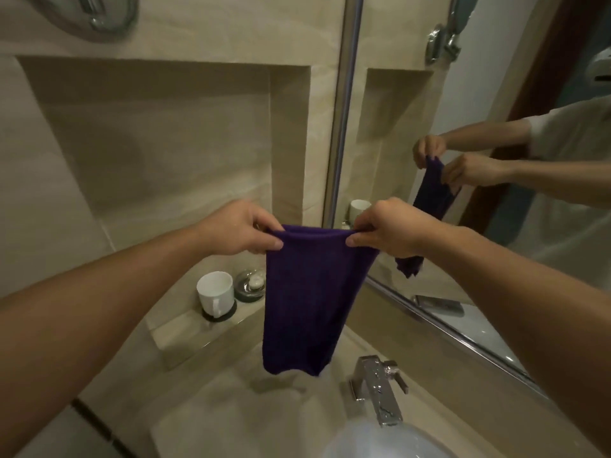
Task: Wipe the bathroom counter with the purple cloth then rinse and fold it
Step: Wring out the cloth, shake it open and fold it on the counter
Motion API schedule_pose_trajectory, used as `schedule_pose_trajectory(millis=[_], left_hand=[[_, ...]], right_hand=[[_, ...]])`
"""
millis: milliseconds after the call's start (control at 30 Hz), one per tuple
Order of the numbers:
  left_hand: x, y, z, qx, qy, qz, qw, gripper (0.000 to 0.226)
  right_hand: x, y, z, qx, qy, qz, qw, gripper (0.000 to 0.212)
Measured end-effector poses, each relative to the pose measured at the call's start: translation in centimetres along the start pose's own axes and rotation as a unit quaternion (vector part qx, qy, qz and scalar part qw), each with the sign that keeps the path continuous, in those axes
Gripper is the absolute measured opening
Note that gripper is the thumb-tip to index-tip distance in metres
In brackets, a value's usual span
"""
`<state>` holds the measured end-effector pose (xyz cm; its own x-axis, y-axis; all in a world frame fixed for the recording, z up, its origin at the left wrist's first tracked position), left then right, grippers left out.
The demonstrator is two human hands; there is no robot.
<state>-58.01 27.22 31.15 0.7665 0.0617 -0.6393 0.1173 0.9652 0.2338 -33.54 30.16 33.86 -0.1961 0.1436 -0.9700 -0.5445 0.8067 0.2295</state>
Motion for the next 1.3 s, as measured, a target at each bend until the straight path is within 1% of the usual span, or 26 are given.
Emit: schedule_pose_trajectory(millis=[33, 67, 100, 133, 167, 200, 267, 300, 367, 467, 500, 567, 600, 700, 767, 833, 900, 1000, 1067, 1200, 1300], left_hand=[[-0.3, 0.7, 0.1, 0.013, 0.050, 0.018, 0.999, 0.014], [-0.8, 1.5, 0.2, 0.035, 0.126, 0.036, 0.991, 0.013], [-1.4, 2.2, 0.4, 0.063, 0.227, 0.058, 0.970, 0.012], [-1.9, 2.6, 0.7, 0.090, 0.324, 0.092, 0.937, 0.014], [-2.1, 2.8, 1.1, 0.110, 0.382, 0.130, 0.908, 0.016], [-2.3, 2.8, 1.6, 0.124, 0.394, 0.164, 0.896, 0.017], [-2.4, 2.0, 2.0, 0.144, 0.348, 0.197, 0.905, 0.017], [-2.2, 1.1, 1.8, 0.154, 0.323, 0.192, 0.914, 0.017], [-1.3, -1.0, 0.8, 0.176, 0.322, 0.153, 0.918, 0.017], [1.5, -6.8, -2.6, 0.270, 0.323, 0.119, 0.899, 0.014], [2.7, -8.9, -4.3, 0.280, 0.320, 0.114, 0.898, 0.017], [5.6, -13.0, -8.5, 0.265, 0.330, 0.091, 0.901, 0.034], [7.2, -14.9, -10.8, 0.234, 0.342, 0.056, 0.908, 0.038], [11.7, -21.8, -17.3, 0.098, 0.332, -0.083, 0.934, 0.025], [13.6, -26.3, -20.8, 0.069, 0.321, -0.158, 0.931, 0.025], [14.2, -29.6, -22.9, 0.052, 0.298, -0.218, 0.928, 0.028], [13.9, -31.4, -23.7, 0.028, 0.271, -0.240, 0.932, 0.027], [12.8, -32.3, -23.9, -0.014, 0.227, -0.224, 0.948, 0.015], [12.1, -32.3, -23.9, -0.026, 0.206, -0.234, 0.950, 0.011], [11.3, -31.6, -24.1, -0.058, 0.151, -0.297, 0.941, 0.017], [11.4, -30.5, -24.3, -0.081, 0.114, -0.328, 0.934, 0.019]], right_hand=[[-0.1, 0.7, 0.1, 0.002, -0.006, 0.013, 1.000, 0.023], [-0.3, 1.4, 0.0, 0.001, -0.014, 0.027, 1.000, 0.024], [-0.7, 1.9, -0.2, 0.000, -0.020, 0.045, 0.999, 0.024], [-1.1, 2.3, -0.5, 0.002, -0.020, 0.069, 0.997, 0.024], [-1.5, 2.5, -0.7, 0.008, -0.013, 0.097, 0.995, 0.023], [-1.9, 2.5, -0.8, 0.017, -0.004, 0.123, 0.992, 0.022], [-2.1, 1.5, -1.4, 0.023, -0.008, 0.145, 0.989, 0.019], [-1.8, 0.6, -1.9, 0.020, -0.018, 0.141, 0.990, 0.018], [-0.2, -1.6, -2.8, 0.010, -0.040, 0.130, 0.991, 0.017], [5.6, -5.6, -4.9, 0.015, -0.038, 0.101, 0.994, 0.016], [8.3, -7.1, -5.9, 0.032, -0.025, 0.074, 0.996, 0.016], [14.4, -10.7, -8.2, 0.070, 0.003, 0.007, 0.997, 0.021], [17.3, -12.5, -9.5, 0.088, 0.017, -0.019, 0.996, 0.024], [25.1, -18.7, -14.4, 0.137, 0.064, -0.090, 0.984, 0.026], [28.6, -22.3, -17.6, 0.176, 0.090, -0.131, 0.972, 0.025], [30.9, -24.8, -19.9, 0.211, 0.110, -0.154, 0.959, 0.026], [32.2, -26.3, -21.3, 0.231, 0.113, -0.164, 0.952, 0.027], [32.8, -27.0, -23.1, 0.252, 0.111, -0.172, 0.946, 0.028], [32.8, -27.0, -23.8, 0.261, 0.120, -0.192, 0.938, 0.029], [31.7, -25.7, -24.0, 0.253, 0.137, -0.249, 0.925, 0.030], [30.8, -24.1, -23.3, 0.243, 0.143, -0.258, 0.924, 0.030]])
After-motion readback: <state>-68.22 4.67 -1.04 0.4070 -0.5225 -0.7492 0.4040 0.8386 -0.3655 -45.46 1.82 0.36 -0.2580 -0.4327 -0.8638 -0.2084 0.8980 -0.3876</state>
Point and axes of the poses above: each hand's wrist, its own y-axis towards the middle knuckle, its own x-axis out of the palm, z = x × y, the point moved 4 cm from there along y, towards the middle knuckle, and after that the axes turned 13 degrees about z, right-handed, at the moved point
